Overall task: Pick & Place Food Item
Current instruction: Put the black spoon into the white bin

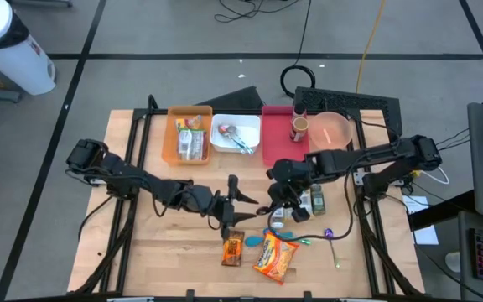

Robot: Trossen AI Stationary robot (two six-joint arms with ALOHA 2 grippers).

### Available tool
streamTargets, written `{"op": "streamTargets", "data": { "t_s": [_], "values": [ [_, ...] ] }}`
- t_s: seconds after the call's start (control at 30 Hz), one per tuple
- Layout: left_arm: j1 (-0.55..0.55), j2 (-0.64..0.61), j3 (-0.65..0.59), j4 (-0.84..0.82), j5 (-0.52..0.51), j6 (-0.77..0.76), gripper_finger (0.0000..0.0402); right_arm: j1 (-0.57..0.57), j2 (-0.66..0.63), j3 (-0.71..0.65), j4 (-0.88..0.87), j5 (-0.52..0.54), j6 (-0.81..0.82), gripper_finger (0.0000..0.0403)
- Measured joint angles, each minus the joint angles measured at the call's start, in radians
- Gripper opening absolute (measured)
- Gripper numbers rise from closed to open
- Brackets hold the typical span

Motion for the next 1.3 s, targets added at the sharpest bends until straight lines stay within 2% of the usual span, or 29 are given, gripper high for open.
{"op": "streamTargets", "data": {
  "t_s": [0.1, 0.33, 0.67, 1.0, 1.1, 1.3],
  "values": [
    [0.005, 0.0, 0.0, 0.001, 0.044, -0.014, 0.0186, -0.007, 0.0, -0.014, 0.008, 0.0, 0.002, 0.0],
    [0.005, 0.022, 0.0, 0.006, 0.073, -0.02, 0.0186, -0.013, 0.0, -0.019, 0.038, -0.001, 0.002, 0.0],
    [0.017, 0.023, 0.0, 0.05, 0.071, 0.002, 0.0186, -0.013, 0.0, -0.019, 0.066, 0.0, 0.007, 0.0],
    [0.052, 0.023, 0.0, 0.044, 0.046, -0.042, 0.0183, -0.013, 0.0, -0.019, 0.075, 0.0, 0.008, 0.0],
    [0.052, 0.023, 0.0, 0.044, 0.025, -0.041, 0.0158, -0.013, 0.0, -0.019, 0.075, 0.001, 0.008, 0.0],
    [0.051, 0.023, 0.0, 0.044, 0.025, -0.042, 0.0071, -0.013, 0.0, -0.019, 0.077, 0.003, 0.008, 0.0]
  ]
}}
